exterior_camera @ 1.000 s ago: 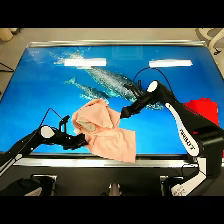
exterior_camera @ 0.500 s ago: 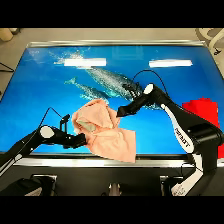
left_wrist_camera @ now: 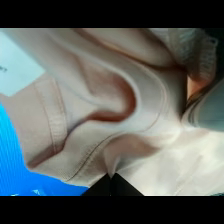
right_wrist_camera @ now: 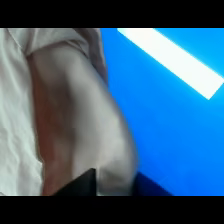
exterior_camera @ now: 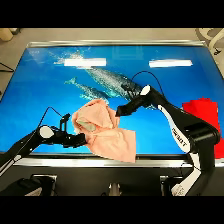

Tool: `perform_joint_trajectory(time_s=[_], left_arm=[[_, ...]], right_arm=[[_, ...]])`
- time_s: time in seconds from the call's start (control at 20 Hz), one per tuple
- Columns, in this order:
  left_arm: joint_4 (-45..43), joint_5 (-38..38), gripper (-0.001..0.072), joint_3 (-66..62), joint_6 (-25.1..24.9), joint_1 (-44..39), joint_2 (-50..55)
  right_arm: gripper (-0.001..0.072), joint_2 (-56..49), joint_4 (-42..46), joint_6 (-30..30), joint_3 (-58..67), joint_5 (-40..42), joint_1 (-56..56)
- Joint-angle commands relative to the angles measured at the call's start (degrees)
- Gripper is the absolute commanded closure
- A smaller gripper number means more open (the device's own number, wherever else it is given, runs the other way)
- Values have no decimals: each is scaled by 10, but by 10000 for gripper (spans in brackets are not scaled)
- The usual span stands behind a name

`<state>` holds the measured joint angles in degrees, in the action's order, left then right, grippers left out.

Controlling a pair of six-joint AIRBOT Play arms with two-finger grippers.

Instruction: Fold the shirts.

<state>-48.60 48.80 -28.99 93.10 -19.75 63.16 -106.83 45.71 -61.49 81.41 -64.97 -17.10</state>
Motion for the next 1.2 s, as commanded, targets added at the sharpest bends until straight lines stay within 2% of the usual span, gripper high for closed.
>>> perform_joint_trajectory(time_s=[0.0,0.15,0.4,0.6,0.7,0.8,0.95,1.1,1.15], left_arm=[[0,-2,685,-2,-2,0,-3],[-24,-2,686,-29,-26,1,-37],[-152,27,687,-210,-27,41,-161],[-158,13,687,-429,-27,127,-239],[-157,-21,686,-528,-15,156,-261],[-157,-68,686,-588,1,161,-274],[-159,-124,686,-603,1,161,-287],[-210,-87,686,-603,5,161,-282],[-236,-62,687,-603,26,161,-277]], right_arm=[[691,-2,0,10,1,-7,-20],[693,35,49,22,1,-10,-19],[692,217,222,52,34,-4,-19],[691,418,421,-19,122,50,-19],[691,512,456,-50,145,104,-19],[691,582,449,-52,146,147,-20],[691,637,458,-52,146,114,-20],[690,644,486,-52,146,24,-20],[690,641,500,-57,145,-11,-20]])
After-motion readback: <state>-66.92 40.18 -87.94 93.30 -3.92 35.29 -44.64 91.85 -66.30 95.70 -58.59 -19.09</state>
